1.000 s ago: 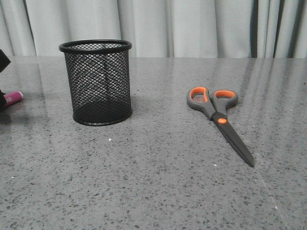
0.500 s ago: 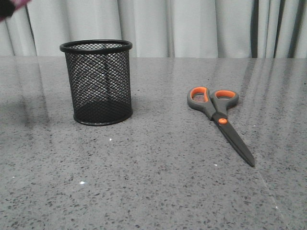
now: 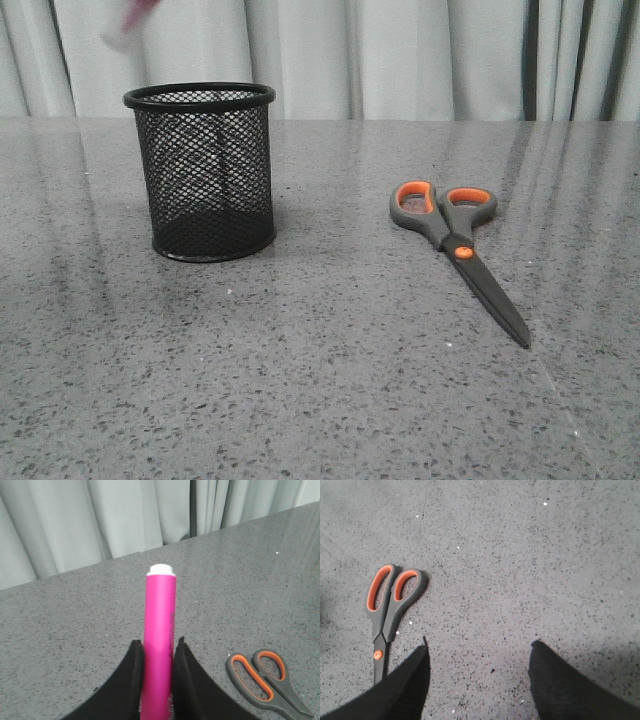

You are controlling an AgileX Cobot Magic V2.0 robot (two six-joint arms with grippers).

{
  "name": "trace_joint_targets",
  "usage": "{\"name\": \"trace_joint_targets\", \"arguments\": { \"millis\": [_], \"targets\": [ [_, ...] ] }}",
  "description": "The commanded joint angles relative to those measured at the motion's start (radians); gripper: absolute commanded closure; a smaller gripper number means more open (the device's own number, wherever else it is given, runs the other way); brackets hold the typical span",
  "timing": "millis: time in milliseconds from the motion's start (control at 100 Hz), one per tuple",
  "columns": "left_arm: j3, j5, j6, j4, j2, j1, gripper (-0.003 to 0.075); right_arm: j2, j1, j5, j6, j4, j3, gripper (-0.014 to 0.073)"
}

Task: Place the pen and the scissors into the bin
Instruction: 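Carry the marker over the mesh cup and release it inside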

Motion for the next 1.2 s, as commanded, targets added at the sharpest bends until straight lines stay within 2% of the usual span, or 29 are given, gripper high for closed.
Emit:
{"name": "trace_joint_targets", "arguments": {
  "millis": [0,390,860,960,1130,1190],
  "targets": [
    [-0.025,-0.115,-0.002,-0.015,0.017,-0.023,0.0742,0.004,0.001,-0.069,-0.012,-0.001,-0.036,0.0201],
    [-0.025,-0.14,-0.002,-0.015,0.131,-0.044,0.0742,0.004,0.001,-0.069,-0.012,-0.001,-0.036,0.0201],
    [-0.025,-0.117,-0.002,-0.015,0.138,-0.044,0.0736,0.004,0.001,-0.069,-0.012,-0.001,-0.036,0.0201],
    [-0.025,-0.118,-0.002,-0.015,0.138,-0.044,0.0675,0.004,0.001,-0.073,-0.012,-0.001,-0.036,0.0201],
    [-0.025,-0.118,-0.002,-0.015,0.138,-0.044,0.0447,0.004,0.001,-0.083,-0.012,-0.001,-0.036,0.0201],
    [-0.025,-0.118,-0.002,-0.015,0.135,-0.044,0.0395,0.004,0.001,-0.102,-0.012,-0.001,-0.036,0.0201]
  ]
}}
